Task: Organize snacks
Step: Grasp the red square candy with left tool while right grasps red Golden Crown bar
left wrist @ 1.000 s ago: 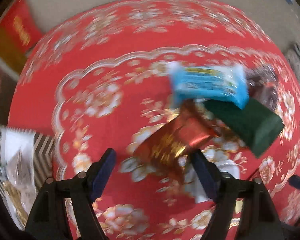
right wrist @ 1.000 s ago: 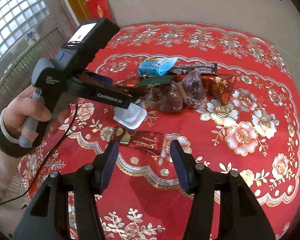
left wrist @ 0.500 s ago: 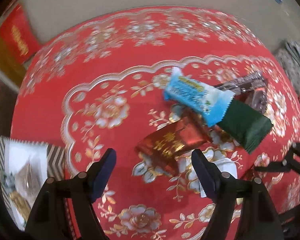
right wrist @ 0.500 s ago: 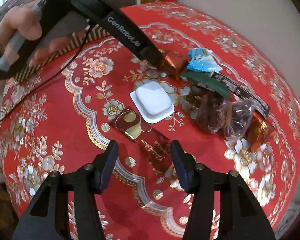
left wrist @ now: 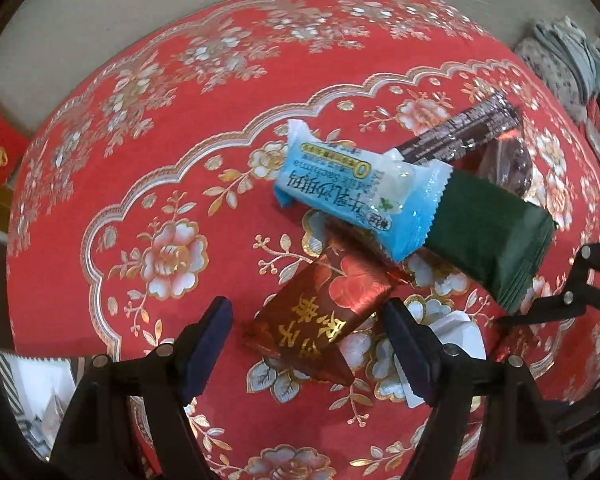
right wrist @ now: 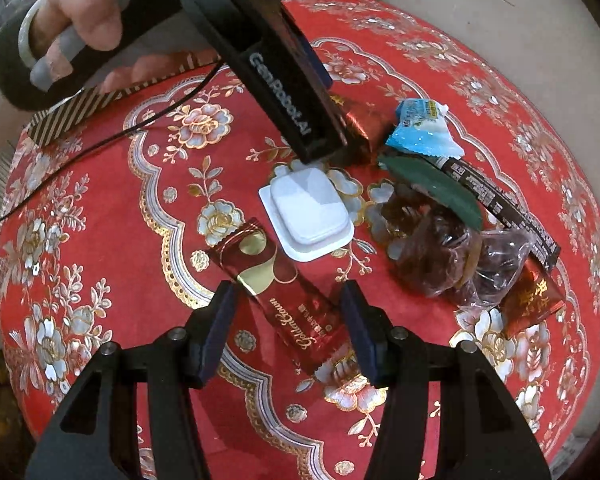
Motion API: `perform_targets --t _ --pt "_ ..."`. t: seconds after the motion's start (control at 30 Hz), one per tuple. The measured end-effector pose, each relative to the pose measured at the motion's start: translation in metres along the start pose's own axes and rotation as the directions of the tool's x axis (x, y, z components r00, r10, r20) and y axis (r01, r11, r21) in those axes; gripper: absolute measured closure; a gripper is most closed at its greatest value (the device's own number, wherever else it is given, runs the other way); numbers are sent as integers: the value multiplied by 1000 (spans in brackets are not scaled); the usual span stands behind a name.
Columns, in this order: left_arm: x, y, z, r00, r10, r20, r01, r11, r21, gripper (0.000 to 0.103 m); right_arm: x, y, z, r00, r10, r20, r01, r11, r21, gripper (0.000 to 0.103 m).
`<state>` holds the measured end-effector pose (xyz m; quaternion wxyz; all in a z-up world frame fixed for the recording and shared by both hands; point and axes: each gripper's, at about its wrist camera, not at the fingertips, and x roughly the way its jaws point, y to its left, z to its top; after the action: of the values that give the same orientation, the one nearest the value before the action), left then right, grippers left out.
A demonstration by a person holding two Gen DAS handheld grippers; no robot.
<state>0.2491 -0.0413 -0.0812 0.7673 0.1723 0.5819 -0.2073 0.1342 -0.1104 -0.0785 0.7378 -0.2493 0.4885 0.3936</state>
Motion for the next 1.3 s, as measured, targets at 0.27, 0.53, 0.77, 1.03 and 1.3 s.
perform_targets --t 0.27,0.53,0.77,1.03,1.3 --pt "-2 -3 -4 1000 -9 21 9 1000 2 29 3 -2 3 1000 6 -1 -6 1000 15 52" --pt "-11 -10 -17 998 -13 63 14 1000 -21 57 -8 17 -18 998 -46 41 40 992 122 78" --pt "-29 -3 -49 996 23 84 -10 989 -147 58 -18 41 -33 990 -110 92 88 973 214 78" --pt "-69 -6 -103 973 168 160 -125 961 -248 58 -37 58 -37 971 -167 173 107 945 308 78" --pt "-92 -13 -153 935 276 222 -196 925 -324 58 -51 70 -30 946 -232 225 134 915 380 78"
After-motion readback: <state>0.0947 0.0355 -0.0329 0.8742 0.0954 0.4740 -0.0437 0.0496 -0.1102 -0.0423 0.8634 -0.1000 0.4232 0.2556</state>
